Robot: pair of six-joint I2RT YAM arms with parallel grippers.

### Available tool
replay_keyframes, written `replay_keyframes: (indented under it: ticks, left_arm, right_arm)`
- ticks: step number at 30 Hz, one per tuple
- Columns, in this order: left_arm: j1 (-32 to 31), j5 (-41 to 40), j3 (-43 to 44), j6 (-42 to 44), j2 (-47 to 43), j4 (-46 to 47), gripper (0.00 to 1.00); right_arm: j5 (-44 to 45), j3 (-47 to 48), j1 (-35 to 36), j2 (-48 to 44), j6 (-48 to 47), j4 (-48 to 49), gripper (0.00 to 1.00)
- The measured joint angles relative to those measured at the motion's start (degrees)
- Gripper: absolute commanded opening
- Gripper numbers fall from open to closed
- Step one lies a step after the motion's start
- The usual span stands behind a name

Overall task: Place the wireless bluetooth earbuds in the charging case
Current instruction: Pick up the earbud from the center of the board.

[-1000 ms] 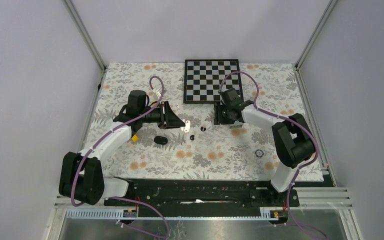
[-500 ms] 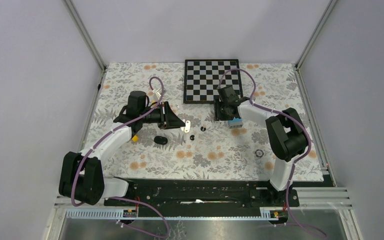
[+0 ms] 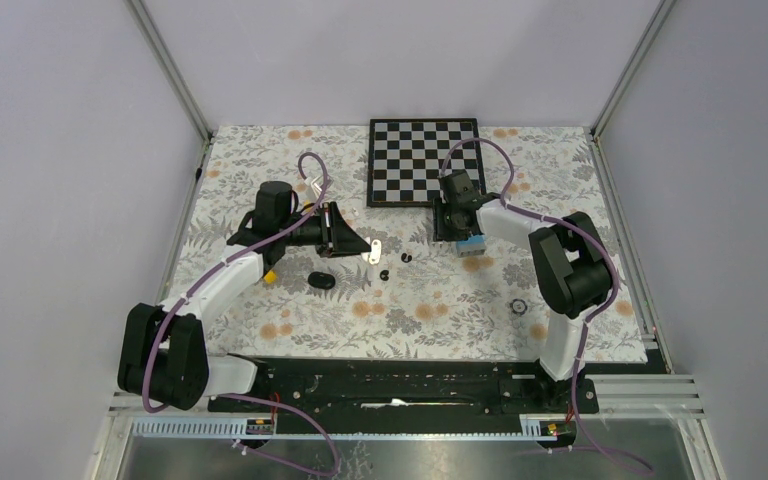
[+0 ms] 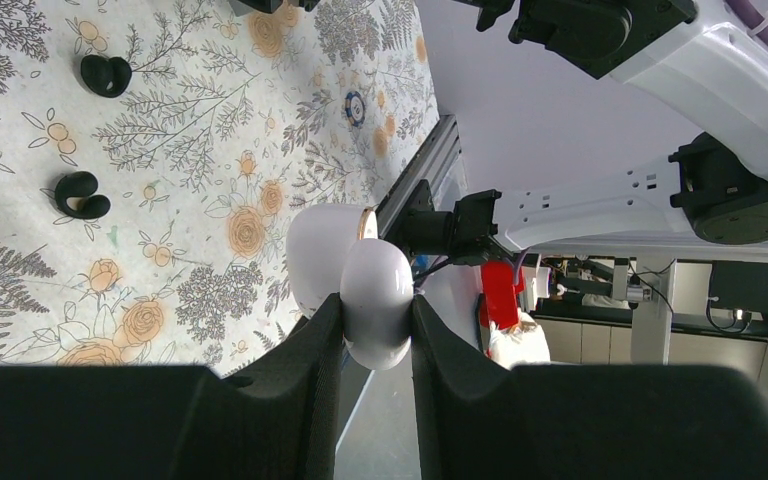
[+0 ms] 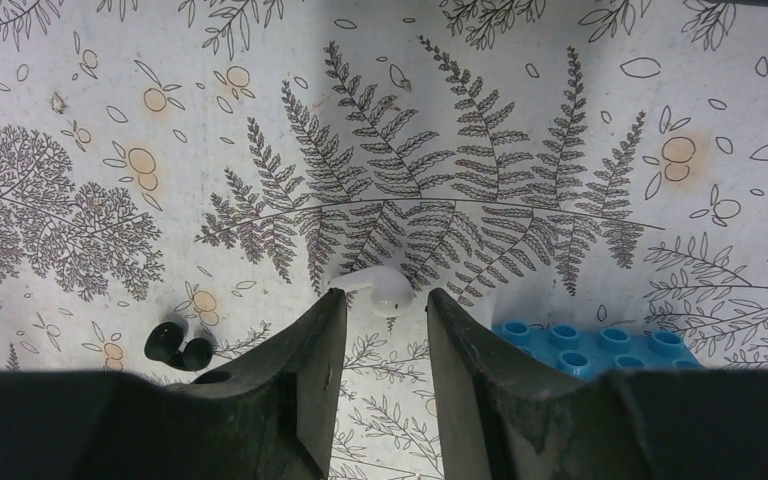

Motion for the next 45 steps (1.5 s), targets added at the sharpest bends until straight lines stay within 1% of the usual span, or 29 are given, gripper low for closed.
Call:
replay_keyframes:
  ticks: [3, 12, 17, 22, 27, 34, 40, 45]
  left_arm:
    - [0.00, 0.00, 0.00, -0.35, 0.00, 0.07, 0.00]
    - [0.00, 0.00, 0.00, -0.79, 0.24, 0.17, 0.00]
    - [0.00, 0.00, -0.42, -0.81, 0.24, 0.22, 0.00]
    - [0.00, 0.00, -0.72, -0.90, 0.24, 0.22, 0.00]
    - [0.00, 0.00, -0.72, -0.92, 0.24, 0.20, 0.00]
    - [0.00, 0.02, -0.72, -0.96, 0.24, 0.33, 0.00]
    - [-0.92, 0.11, -2.12, -3.80, 1.81, 5.09, 0.00]
    - [-3.17, 0.20, -2.51, -7.89, 8.00, 10.58, 0.00]
  right_arm:
    - [0.00, 0.00, -0.15, 0.00, -0.02, 0.00, 0.36]
    - [-0.17, -0.13, -0.70, 0.02, 0.00, 0.09, 0.35]
    - [-0.20, -0.76, -0.74, 0.26, 0.00, 0.68, 0.33]
    - [-0.90, -0.76, -0.79, 0.81, 0.04, 1.81, 0.28]
    - [-1.68, -0.87, -0.83, 0.85, 0.02, 2.23, 0.19]
    - [-1.77, -1.64, -0.90, 0.52, -0.24, 3.26, 0.15]
    - [-1.77, -3.50, -0.90, -1.79, -1.73, 2.12, 0.11]
    - [-1.75, -5.68, -0.87, -7.28, -3.74, 1.03, 0.11]
